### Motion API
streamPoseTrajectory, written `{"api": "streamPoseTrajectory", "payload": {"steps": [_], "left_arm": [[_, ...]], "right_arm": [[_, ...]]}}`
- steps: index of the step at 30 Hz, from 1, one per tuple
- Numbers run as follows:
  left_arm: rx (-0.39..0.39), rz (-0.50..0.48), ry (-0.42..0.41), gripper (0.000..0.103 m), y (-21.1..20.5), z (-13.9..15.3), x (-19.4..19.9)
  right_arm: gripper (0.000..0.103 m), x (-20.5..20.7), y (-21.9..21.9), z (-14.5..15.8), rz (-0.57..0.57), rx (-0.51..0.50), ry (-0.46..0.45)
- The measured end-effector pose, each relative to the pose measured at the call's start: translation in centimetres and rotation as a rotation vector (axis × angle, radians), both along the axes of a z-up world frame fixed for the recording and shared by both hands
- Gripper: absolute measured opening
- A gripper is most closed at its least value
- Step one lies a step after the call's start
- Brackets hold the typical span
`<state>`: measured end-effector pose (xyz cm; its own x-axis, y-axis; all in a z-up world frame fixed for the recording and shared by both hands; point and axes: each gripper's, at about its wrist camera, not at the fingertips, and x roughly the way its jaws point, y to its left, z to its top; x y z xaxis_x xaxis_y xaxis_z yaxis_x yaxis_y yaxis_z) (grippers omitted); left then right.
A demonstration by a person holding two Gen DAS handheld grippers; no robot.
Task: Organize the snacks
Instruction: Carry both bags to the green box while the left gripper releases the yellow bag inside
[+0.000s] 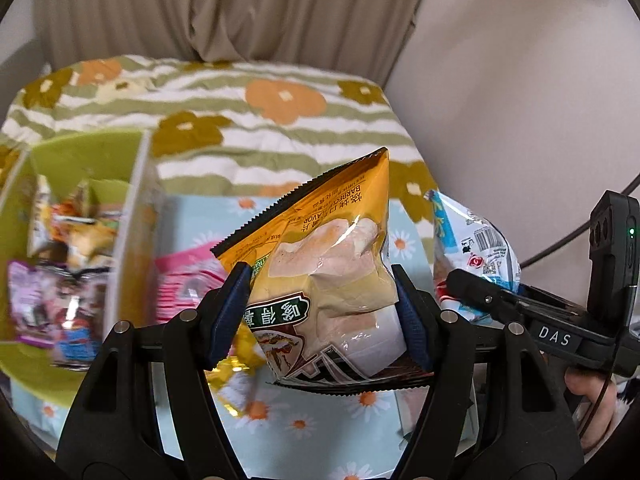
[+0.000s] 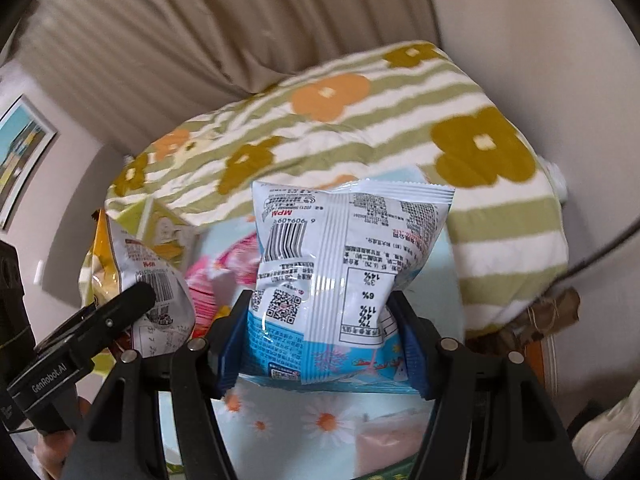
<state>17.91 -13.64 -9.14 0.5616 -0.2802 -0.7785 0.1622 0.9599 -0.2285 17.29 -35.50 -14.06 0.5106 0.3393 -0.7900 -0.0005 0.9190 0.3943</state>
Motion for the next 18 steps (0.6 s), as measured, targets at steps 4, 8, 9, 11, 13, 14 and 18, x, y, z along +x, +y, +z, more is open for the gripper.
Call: {"api": "streamPoseTrajectory", "payload": {"steps": [4,8,9,11,13,14,18], "left_arm": [[-0.003,0.052,-0.041,0.065,3.1,2.4,-1.1],[-0.008,0.113,-0.071,0.065,7.7,4.2,-2.0],[-0.011,0.124,-0.074,0.065,8.5,4.5,-2.1],[-0.009,0.153,-0.084,0.065,11.2,5.2,-2.4],[-0.002,0.169,-0.091,0.065,13.8,5.7,-2.3],[0.002,0.174,-0.09,0.065,15.0,5.8,-2.1],[0.031,0.189,-0.087,0.065,19.9,5.9,-1.4]], "right_arm": [[0.061,0.4,3.1,2.3,0.08,0.005,-0.052],[0.061,0.8,7.4,4.5,0.162,0.014,-0.11],[0.061,0.9,8.3,4.9,0.177,0.013,-0.122],[0.061,1.1,10.8,5.7,0.21,0.021,-0.146],[0.061,1.2,12.8,6.3,0.236,0.027,-0.162],[0.061,1.3,14.1,6.6,0.248,0.027,-0.171],[0.061,2.1,18.9,7.4,0.274,0.037,-0.187]]}}
